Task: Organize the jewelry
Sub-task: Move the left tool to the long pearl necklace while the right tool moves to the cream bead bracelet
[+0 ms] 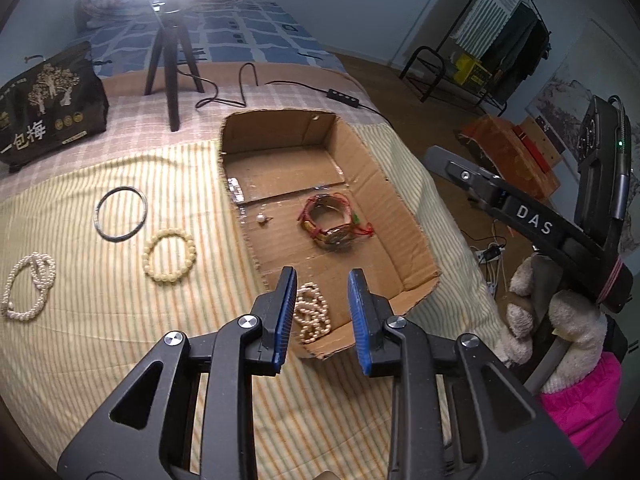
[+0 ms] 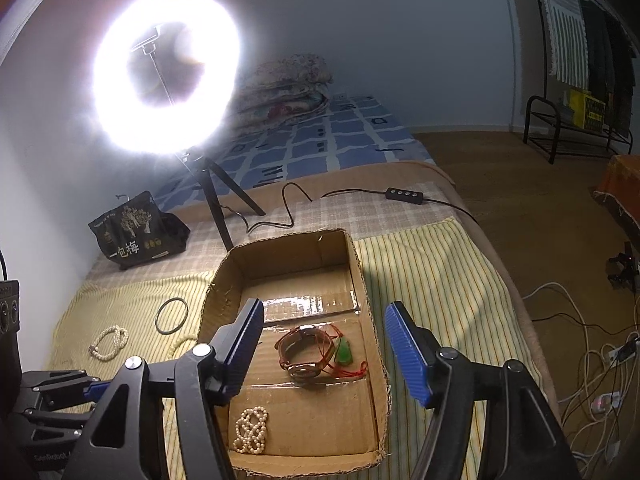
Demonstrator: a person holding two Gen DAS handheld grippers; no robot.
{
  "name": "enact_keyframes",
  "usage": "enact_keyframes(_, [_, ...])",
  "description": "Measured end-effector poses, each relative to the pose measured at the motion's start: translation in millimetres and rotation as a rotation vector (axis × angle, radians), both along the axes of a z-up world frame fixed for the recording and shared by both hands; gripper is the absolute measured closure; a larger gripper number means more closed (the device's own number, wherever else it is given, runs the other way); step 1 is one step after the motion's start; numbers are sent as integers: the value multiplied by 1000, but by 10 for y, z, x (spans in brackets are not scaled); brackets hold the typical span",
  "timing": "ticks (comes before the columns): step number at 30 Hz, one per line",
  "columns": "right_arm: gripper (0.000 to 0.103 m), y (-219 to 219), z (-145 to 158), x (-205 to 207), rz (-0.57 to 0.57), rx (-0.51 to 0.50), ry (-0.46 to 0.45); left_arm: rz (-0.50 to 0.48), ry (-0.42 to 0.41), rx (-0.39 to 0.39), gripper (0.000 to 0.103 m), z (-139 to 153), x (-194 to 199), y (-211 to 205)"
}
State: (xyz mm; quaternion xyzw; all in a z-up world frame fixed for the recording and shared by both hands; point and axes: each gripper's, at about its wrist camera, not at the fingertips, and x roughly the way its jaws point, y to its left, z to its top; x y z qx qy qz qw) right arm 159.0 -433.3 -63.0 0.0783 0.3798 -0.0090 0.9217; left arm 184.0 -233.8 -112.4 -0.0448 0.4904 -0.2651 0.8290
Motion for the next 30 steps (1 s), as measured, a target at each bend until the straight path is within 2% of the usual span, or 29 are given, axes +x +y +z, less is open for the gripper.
enact_keyframes(10, [28, 167, 78, -15, 22, -18, -29, 49, -28, 21, 78, 80, 17, 310])
enact_keyframes(16, [28, 356, 101, 39, 54, -18, -40, 96, -36, 52, 78, 76, 57, 600])
enact_keyframes(24, [28, 709, 63, 135, 120, -10, -28, 196, -40, 106, 78, 35, 168, 1199])
enact_keyframes(30, [28, 1160, -19, 234, 212, -21, -6, 277, -24, 139, 78, -36, 238, 1700])
